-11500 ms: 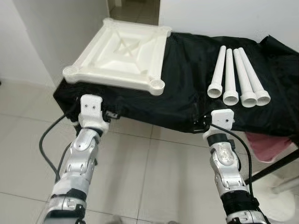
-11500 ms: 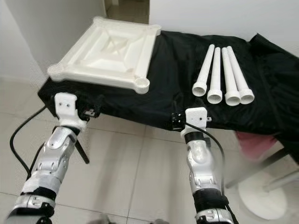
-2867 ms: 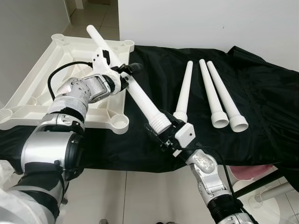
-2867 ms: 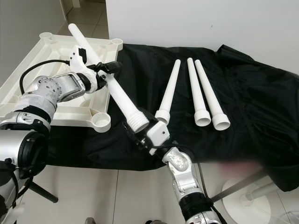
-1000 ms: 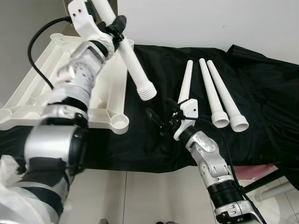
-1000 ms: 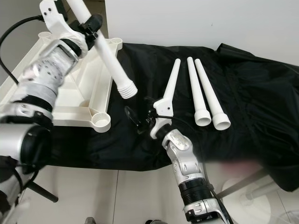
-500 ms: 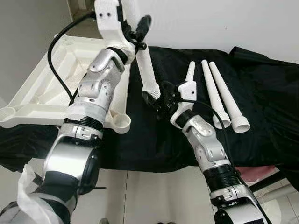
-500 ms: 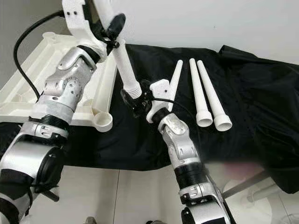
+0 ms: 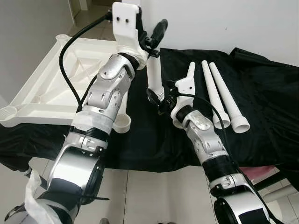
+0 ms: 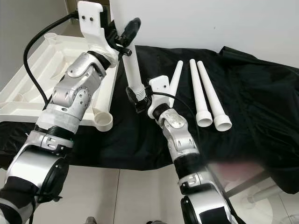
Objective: Building children table
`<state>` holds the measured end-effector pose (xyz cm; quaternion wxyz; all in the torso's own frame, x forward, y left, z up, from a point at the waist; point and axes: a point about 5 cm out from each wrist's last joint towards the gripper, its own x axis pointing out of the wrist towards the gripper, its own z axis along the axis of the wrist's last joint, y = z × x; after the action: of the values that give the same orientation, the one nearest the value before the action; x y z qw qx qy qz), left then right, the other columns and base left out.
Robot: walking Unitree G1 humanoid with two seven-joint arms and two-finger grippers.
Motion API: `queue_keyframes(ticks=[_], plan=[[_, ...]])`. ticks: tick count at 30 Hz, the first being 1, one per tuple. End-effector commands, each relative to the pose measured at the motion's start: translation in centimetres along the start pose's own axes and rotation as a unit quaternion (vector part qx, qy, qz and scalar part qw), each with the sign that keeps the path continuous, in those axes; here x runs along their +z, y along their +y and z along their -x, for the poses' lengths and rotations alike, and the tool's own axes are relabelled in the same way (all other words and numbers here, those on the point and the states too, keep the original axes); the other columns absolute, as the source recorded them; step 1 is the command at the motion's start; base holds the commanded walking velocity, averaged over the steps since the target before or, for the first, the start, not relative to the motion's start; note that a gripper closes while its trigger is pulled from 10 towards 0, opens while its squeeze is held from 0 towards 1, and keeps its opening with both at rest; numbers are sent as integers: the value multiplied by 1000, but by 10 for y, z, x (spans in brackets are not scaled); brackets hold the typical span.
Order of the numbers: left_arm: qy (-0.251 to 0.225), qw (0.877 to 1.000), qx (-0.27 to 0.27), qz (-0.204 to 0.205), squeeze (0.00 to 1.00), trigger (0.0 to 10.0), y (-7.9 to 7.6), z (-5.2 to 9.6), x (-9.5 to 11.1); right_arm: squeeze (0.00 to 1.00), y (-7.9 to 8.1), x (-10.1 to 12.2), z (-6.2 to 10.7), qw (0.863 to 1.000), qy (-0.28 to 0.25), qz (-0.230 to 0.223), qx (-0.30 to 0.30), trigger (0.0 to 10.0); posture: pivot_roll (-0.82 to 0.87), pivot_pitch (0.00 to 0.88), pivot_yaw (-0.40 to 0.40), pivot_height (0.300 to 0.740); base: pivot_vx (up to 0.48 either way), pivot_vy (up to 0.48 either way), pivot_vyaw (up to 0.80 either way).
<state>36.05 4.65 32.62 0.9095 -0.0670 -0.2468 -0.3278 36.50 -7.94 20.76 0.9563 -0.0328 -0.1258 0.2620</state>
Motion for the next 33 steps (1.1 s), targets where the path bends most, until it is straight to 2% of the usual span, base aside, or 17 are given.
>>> queue_keyframes(ticks=[1,8,17,19,20,21,22,33], plan=[[1,999,-49,-10,0,10000,-10,0,1,0,-1,-1,-1,1000,3,5,-3,10000,-7,9,-45,740,0,0,0],[3,998,-67,-10,0,10000,-25,0,-2,0,7,9,-19,999,3,47,28,10000,-1,8,-50,740,0,0,0],[1,997,-71,-12,0,10000,-29,0,-1,0,6,11,-23,998,2,56,28,10000,2,10,-52,740,0,0,0],[2,997,-71,-13,0,10000,-29,0,-1,0,6,9,-24,998,7,53,28,2745,2,10,-52,740,0,0,0],[2,997,-71,-13,0,10000,-29,0,-1,0,6,9,-24,998,7,53,28,2745,2,10,-52,740,0,0,0],[2,997,-70,-14,0,10000,-29,0,0,0,6,8,-24,998,10,51,27,1804,-2,12,-48,740,0,0,0],[1,997,-71,-14,0,10000,-30,0,0,0,6,6,-24,998,12,49,27,0,-3,14,-46,740,0,0,0],[2,997,-79,-22,0,10000,-34,-1,1,0,3,2,-22,999,18,30,10,0,-7,19,-43,740,0,0,0]])
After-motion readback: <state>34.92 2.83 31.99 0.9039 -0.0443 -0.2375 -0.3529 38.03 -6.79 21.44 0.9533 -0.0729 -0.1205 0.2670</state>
